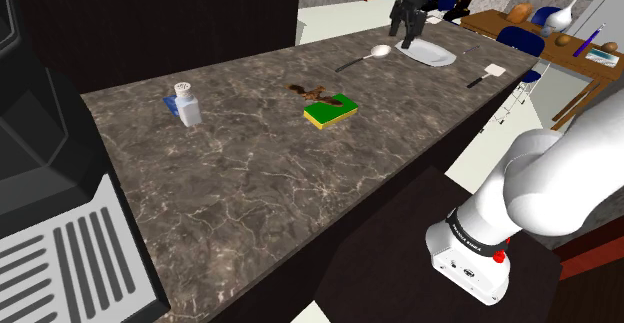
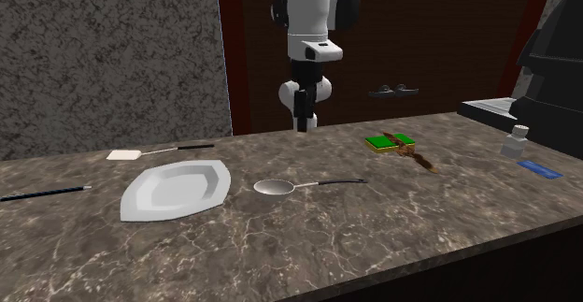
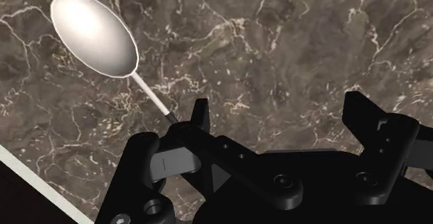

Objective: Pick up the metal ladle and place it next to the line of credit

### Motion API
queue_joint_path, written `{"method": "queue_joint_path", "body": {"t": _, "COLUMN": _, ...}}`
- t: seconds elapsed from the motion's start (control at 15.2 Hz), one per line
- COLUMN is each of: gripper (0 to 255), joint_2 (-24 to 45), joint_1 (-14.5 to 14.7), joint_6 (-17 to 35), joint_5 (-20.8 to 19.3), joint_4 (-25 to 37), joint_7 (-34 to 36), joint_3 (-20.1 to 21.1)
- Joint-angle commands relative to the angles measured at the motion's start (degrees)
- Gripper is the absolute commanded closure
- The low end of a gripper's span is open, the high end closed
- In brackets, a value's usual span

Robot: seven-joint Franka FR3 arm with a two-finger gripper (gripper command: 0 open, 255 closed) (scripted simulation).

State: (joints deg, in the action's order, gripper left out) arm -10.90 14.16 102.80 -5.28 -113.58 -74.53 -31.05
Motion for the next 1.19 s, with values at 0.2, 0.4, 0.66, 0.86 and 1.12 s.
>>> {"method": "queue_joint_path", "body": {"t": 0.2, "gripper": 0, "joint_2": 14.85, "joint_1": 0.39, "joint_6": 0.52, "joint_5": 6.28, "joint_4": 10.06, "joint_7": -19.75, "joint_3": -3.13}}
{"method": "queue_joint_path", "body": {"t": 0.4, "gripper": 0, "joint_2": 23.34, "joint_1": -1.19, "joint_6": -0.22, "joint_5": 9.78, "joint_4": 16.86, "joint_7": -29.87, "joint_3": -2.49}}
{"method": "queue_joint_path", "body": {"t": 0.66, "gripper": 0, "joint_2": 29.11, "joint_1": -2.86, "joint_6": -0.26, "joint_5": 11.61, "joint_4": 21.32, "joint_7": -36.35, "joint_3": -1.00}}
{"method": "queue_joint_path", "body": {"t": 0.86, "gripper": 0, "joint_2": 29.22, "joint_1": -2.78, "joint_6": 2.01, "joint_5": 11.73, "joint_4": 19.14, "joint_7": -36.45, "joint_3": -0.90}}
{"method": "queue_joint_path", "body": {"t": 1.12, "gripper": 0, "joint_2": 29.52, "joint_1": -2.73, "joint_6": 4.66, "joint_5": 11.96, "joint_4": 16.73, "joint_7": -36.62, "joint_3": -0.80}}
